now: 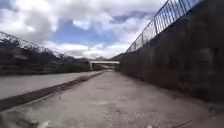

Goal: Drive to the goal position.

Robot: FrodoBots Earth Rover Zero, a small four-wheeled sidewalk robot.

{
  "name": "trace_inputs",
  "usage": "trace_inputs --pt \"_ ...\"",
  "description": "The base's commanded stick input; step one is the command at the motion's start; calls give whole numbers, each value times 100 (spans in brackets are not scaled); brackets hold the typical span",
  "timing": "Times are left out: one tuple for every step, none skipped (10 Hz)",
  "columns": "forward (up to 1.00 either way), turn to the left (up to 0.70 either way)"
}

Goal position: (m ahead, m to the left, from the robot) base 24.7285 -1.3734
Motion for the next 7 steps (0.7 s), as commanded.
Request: trace_inputs --pt "100 -27" --pt "100 -21" --pt "100 -12" --pt "100 -2" --pt "100 0" --pt "100 0" --pt "100 0"
